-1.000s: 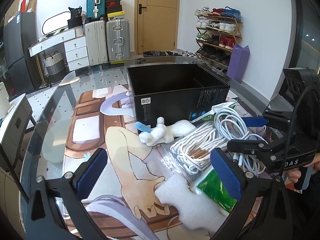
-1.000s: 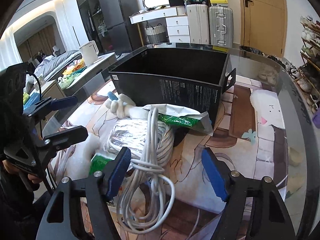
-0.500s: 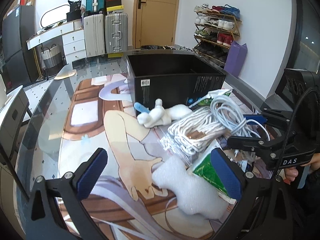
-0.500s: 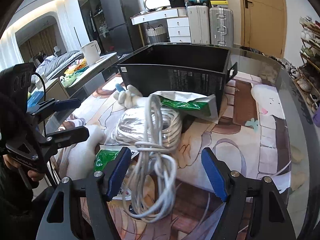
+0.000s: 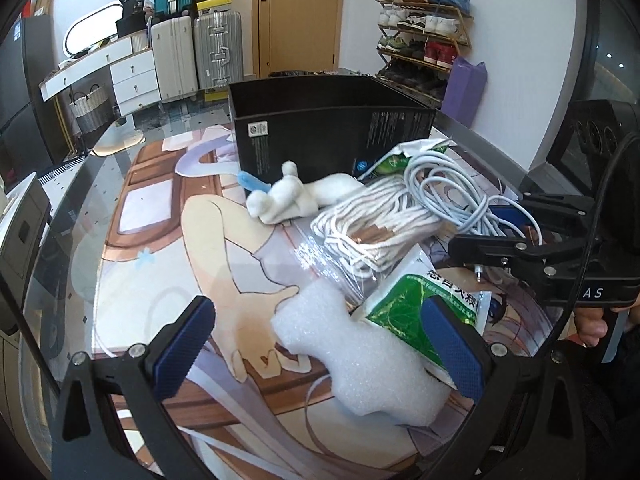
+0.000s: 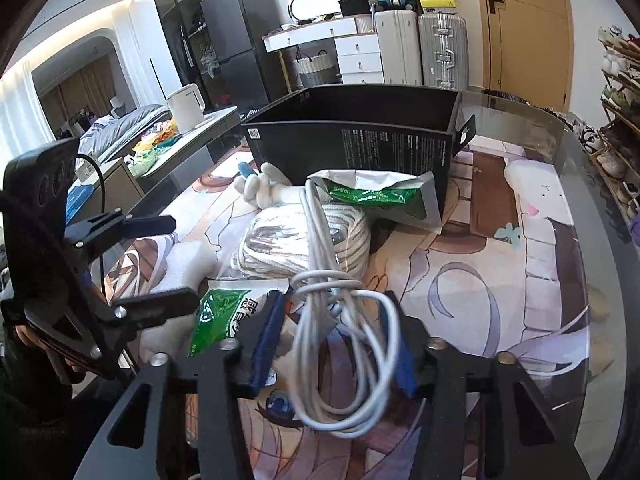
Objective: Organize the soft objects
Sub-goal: 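Grasp the white cable bundle with the right gripper, then grasp the white foam block with the left gripper while the right lifts the cables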
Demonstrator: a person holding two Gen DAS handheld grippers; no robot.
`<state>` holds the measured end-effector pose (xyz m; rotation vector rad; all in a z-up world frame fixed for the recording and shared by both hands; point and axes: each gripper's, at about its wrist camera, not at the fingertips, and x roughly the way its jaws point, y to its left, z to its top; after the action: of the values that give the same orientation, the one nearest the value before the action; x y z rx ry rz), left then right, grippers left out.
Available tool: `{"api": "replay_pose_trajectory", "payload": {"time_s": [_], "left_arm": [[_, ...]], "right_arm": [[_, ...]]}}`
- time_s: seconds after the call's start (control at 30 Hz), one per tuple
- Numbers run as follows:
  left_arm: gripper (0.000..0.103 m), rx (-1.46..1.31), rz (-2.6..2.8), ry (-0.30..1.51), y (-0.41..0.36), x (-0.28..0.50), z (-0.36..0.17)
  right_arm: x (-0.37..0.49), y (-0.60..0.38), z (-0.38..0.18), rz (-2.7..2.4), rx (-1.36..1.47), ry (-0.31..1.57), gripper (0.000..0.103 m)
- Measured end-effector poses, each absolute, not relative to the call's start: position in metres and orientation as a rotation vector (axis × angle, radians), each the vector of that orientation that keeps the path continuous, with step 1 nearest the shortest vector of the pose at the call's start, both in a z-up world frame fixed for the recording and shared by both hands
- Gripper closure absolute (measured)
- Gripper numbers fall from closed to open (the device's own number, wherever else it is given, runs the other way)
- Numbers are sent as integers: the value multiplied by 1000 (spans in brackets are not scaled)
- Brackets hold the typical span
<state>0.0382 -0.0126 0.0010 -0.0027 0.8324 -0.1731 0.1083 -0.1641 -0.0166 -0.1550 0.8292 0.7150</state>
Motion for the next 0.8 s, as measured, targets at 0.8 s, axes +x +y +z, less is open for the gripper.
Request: {"api": "replay_pose_trajectory", "payload": {"time_s": [0.8], "left_arm": [[21, 20, -287, 858, -23, 22, -3]], "right_arm": [[101, -170, -2, 754, -130, 740, 72]]}}
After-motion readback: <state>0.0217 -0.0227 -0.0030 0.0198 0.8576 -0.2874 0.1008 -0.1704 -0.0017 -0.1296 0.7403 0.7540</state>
